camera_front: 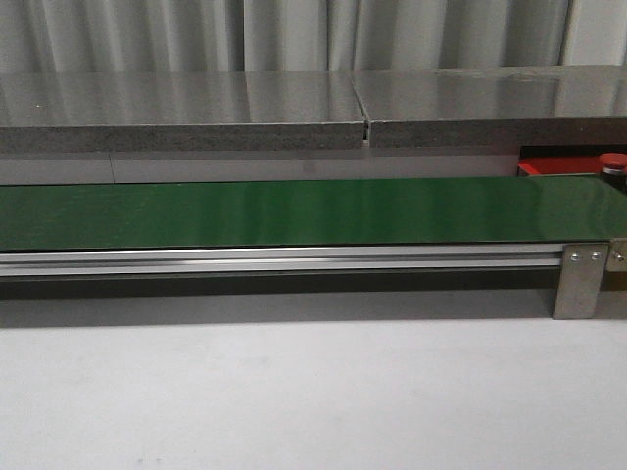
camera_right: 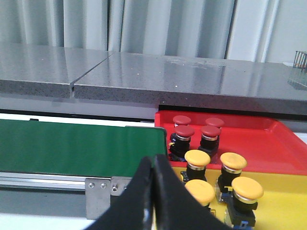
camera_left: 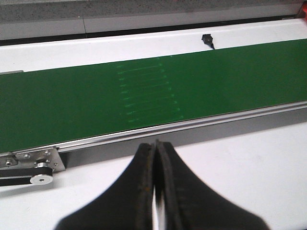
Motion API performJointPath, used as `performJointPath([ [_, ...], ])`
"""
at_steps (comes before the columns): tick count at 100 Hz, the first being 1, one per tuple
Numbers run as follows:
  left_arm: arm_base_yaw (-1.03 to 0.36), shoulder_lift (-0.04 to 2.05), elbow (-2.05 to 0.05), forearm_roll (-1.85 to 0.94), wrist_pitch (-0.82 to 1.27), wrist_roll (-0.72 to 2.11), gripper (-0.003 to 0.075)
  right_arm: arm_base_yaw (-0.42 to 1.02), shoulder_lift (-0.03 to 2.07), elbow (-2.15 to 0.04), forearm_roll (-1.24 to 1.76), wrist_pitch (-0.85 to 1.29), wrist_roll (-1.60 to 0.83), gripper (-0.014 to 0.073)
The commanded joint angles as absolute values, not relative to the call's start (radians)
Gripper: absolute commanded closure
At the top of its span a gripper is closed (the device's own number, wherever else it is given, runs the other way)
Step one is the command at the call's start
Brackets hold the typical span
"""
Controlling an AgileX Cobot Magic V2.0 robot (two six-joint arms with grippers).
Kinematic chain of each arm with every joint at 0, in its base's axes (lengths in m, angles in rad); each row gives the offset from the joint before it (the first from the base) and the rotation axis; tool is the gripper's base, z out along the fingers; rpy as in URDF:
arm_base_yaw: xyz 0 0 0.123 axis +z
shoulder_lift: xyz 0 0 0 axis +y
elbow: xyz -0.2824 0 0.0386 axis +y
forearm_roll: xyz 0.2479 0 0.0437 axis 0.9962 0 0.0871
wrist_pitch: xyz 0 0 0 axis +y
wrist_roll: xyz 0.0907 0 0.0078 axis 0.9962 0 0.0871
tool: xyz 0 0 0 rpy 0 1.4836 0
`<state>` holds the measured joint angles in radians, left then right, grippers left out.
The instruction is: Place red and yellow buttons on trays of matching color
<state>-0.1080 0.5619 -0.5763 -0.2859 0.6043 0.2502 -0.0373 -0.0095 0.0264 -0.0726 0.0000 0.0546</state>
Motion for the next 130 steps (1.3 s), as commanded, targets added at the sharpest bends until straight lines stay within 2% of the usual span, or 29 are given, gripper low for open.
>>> performJointPath([
  [1, -0.114, 0.572, -0.606, -0.302, 0.539, 0.250, 0.0739, -0.045, -0.026, 0.017, -0.080, -0.077, 0.056, 0.0714],
  [28, -0.112, 0.559, -0.603, -0.289, 0.519, 0.247, 0.0739, -0.045, -0.026, 0.017, -0.080, -0.077, 0.056, 0.0714],
  [57, -0.105, 0.484, -0.462, -0.099, 0.204, 0.043, 0.0740, -0.045, -0.026, 0.017, -0.080, -0.076, 0.056, 0.0714],
  [77, -0.025, 0.369, -0.345, -0.072, 0.088, 0.033, 0.0740, -0.045, -0.026, 0.017, -0.080, -0.076, 0.056, 0.0714],
  [96, -0.020, 0.238, -0.198, -0.068, -0.028, 0.029, 0.0740, -0.045, -0.026, 0.017, -0.080, -0.076, 0.056, 0.0714],
  [130, -0.020, -0.034, 0.015, -0.068, -0.026, 0.029, 0.0740, -0.045, -0.026, 0.017, -0.080, -0.076, 0.056, 0.0714],
])
